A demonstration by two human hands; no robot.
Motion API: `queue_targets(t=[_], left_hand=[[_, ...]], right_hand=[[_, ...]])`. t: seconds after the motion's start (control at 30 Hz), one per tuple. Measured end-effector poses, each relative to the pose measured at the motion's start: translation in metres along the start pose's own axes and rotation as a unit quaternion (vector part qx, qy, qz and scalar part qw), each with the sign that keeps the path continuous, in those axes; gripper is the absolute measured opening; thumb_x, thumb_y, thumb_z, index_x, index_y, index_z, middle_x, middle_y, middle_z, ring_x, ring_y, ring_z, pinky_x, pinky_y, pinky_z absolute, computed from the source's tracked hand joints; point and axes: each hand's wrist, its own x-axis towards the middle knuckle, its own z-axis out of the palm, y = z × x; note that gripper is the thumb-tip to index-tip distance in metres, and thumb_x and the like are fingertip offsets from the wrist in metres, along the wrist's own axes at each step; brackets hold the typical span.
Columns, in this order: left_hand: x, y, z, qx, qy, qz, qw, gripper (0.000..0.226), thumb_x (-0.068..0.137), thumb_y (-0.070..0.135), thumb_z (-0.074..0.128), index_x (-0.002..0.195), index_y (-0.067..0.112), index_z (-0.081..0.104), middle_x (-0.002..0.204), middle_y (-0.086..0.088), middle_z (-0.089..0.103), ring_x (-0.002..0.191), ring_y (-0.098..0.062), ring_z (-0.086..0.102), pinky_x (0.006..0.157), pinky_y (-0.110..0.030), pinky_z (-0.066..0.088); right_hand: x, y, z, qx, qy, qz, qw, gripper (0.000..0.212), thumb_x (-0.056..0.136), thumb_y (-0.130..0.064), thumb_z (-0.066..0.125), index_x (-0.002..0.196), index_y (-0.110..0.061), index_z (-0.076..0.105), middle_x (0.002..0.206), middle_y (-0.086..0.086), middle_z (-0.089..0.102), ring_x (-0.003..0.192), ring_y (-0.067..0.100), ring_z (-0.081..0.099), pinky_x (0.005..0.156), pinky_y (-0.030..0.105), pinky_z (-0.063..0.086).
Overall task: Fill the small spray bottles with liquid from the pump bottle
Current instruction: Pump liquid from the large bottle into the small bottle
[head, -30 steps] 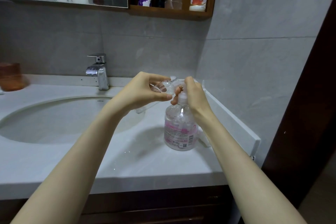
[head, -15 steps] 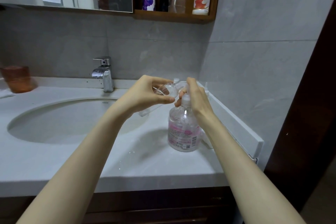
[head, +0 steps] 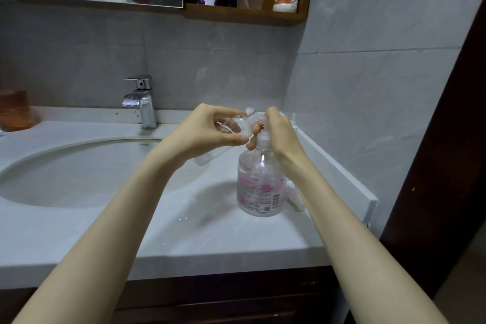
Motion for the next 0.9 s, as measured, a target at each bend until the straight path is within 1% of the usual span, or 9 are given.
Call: queue_targets(t=[0.17,0.3,0.37,0.5,0.57,0.67,0.73,0.83,0.9], left_hand=[[-0.002,0.0031,0.0007,0.008,-0.001,-0.01,1.0,0.045,0.075,0.012,0.078,0.116,0.023,0.065,0.078,0.006,0.066,0.071,-0.004,0.059,0.074,-0.013,0.046],[-0.004,0.0051,-0.0026,0.012,0.005,-0.012,1.0,0.047,0.074,0.014,0.078,0.119,0.021,0.065,0.087,0.0,0.068,0.075,-0.008,0.061,0.079,-0.018,0.047],[-0.0041,0.0062,-0.0036,0.015,0.005,-0.013,1.0,0.047,0.074,0.014,0.078,0.119,0.021,0.065,0.085,0.002,0.068,0.075,-0.008,0.061,0.08,-0.02,0.047],[-0.0046,0.0066,-0.004,0.016,0.001,-0.012,1.0,0.046,0.075,0.015,0.078,0.118,0.022,0.065,0.075,0.007,0.065,0.071,-0.005,0.059,0.072,-0.011,0.046],[-0.0043,0.006,-0.0034,0.018,0.002,-0.009,1.0,0.046,0.075,0.015,0.078,0.118,0.023,0.065,0.078,0.006,0.067,0.071,-0.005,0.059,0.073,-0.012,0.046],[-0.0035,0.0045,-0.0021,0.012,0.005,-0.007,1.0,0.045,0.074,0.014,0.078,0.117,0.023,0.065,0.084,0.002,0.068,0.071,-0.006,0.059,0.077,-0.017,0.047],[-0.003,0.0032,-0.002,0.01,0.006,-0.006,1.0,0.046,0.074,0.014,0.079,0.117,0.023,0.066,0.084,0.002,0.068,0.073,-0.007,0.06,0.079,-0.019,0.048],[-0.0022,0.0007,-0.0032,0.015,0.006,-0.006,1.0,0.046,0.074,0.015,0.079,0.117,0.023,0.065,0.074,0.008,0.065,0.07,-0.004,0.059,0.072,-0.011,0.046],[-0.0026,-0.0001,-0.0035,0.019,0.003,-0.01,1.0,0.047,0.075,0.015,0.078,0.118,0.023,0.065,0.072,0.009,0.064,0.069,-0.004,0.058,0.067,-0.007,0.044]], right_hand=[[-0.0013,0.0026,-0.0025,-0.028,0.015,0.004,0.999,0.043,0.087,-0.039,0.027,0.066,-0.013,0.054,0.062,0.007,0.07,0.079,0.027,0.064,0.079,0.04,0.049],[-0.0044,-0.0002,-0.0017,-0.03,0.018,0.01,0.999,0.047,0.088,-0.043,0.026,0.061,-0.014,0.052,0.061,0.006,0.07,0.076,0.023,0.06,0.07,0.036,0.044],[-0.0041,-0.0013,-0.0016,-0.031,0.02,0.013,0.999,0.049,0.089,-0.046,0.026,0.061,-0.014,0.051,0.061,0.005,0.07,0.075,0.022,0.06,0.068,0.034,0.042],[-0.0026,-0.0016,-0.0009,-0.034,0.028,0.02,0.999,0.057,0.092,-0.053,0.026,0.06,-0.013,0.051,0.062,0.007,0.069,0.071,0.021,0.062,0.073,0.036,0.045],[-0.0025,-0.002,0.0,-0.037,0.023,0.016,0.999,0.052,0.09,-0.047,0.027,0.06,-0.013,0.051,0.062,0.008,0.069,0.07,0.021,0.061,0.071,0.037,0.044],[-0.0015,-0.0024,0.0008,-0.024,0.016,0.005,1.0,0.045,0.088,-0.039,0.028,0.063,-0.011,0.051,0.062,0.012,0.069,0.065,0.02,0.06,0.076,0.04,0.046],[-0.0009,-0.0032,0.0009,-0.017,0.017,0.007,1.0,0.044,0.088,-0.037,0.028,0.061,-0.011,0.05,0.06,0.012,0.068,0.065,0.022,0.058,0.073,0.039,0.045],[-0.0003,-0.0033,0.0013,-0.015,0.015,0.012,1.0,0.041,0.089,-0.034,0.029,0.061,-0.013,0.049,0.057,0.01,0.066,0.064,0.022,0.054,0.068,0.035,0.042],[-0.0008,-0.0023,0.0011,-0.011,0.015,0.015,1.0,0.039,0.089,-0.033,0.029,0.062,-0.012,0.048,0.057,0.011,0.065,0.06,0.021,0.053,0.065,0.034,0.04]])
